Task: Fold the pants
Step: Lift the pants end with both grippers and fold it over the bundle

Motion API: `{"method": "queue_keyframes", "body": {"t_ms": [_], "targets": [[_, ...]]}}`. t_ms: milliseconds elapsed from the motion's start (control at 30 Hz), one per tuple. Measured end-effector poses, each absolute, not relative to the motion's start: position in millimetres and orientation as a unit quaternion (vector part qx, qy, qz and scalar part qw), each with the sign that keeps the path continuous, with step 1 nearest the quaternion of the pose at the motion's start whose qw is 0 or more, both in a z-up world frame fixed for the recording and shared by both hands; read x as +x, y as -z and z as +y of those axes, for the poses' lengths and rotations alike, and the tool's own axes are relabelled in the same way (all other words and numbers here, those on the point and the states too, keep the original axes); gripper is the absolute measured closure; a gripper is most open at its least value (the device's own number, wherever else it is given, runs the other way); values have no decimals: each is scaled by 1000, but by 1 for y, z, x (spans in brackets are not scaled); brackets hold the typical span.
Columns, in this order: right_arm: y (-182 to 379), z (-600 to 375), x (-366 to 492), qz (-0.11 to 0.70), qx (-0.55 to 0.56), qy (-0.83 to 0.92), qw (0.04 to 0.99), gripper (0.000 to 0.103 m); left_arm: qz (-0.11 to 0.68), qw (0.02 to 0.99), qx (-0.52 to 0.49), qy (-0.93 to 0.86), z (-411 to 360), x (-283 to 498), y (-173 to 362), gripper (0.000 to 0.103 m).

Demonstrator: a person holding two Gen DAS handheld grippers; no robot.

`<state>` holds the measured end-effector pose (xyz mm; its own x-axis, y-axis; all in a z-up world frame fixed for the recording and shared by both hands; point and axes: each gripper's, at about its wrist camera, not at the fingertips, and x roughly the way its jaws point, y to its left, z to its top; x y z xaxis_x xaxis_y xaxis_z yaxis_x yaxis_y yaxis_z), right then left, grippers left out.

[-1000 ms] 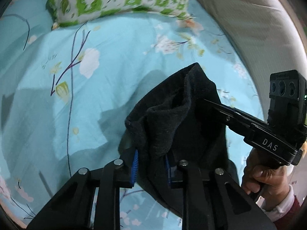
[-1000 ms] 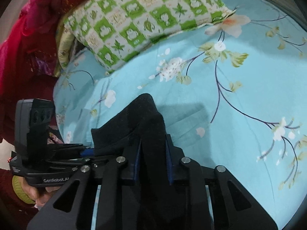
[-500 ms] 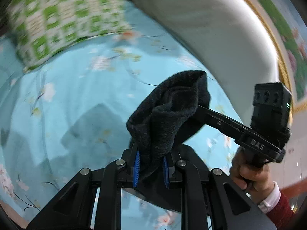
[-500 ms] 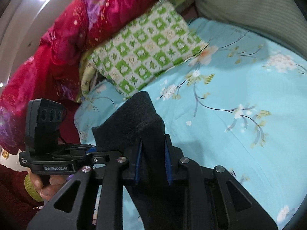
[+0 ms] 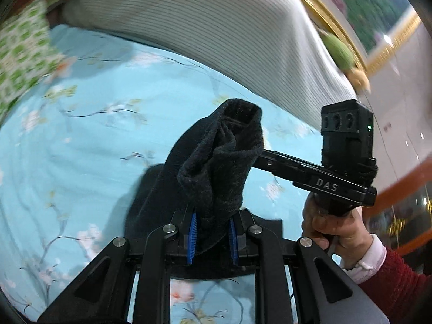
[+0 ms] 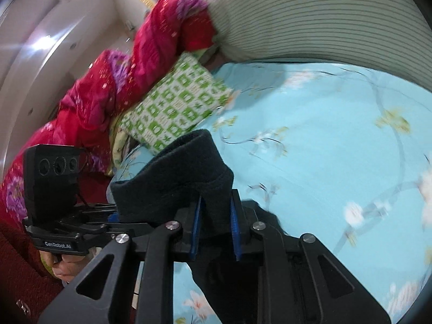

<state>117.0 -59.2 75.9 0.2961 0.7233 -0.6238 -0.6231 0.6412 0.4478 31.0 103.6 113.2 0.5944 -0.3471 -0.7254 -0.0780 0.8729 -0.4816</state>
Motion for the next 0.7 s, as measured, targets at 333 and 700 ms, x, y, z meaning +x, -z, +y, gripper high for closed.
{"method": "queue_keyframes", "body": {"t_ms": [333,700], "targets": [[-66,-139,82,396,125,-361,835,83,471,853,-172,146,25,45,-107,84],[-46,-190,52,387,166,-321,848,85,493,841,-115,192,-30,45,-84,84]]}}
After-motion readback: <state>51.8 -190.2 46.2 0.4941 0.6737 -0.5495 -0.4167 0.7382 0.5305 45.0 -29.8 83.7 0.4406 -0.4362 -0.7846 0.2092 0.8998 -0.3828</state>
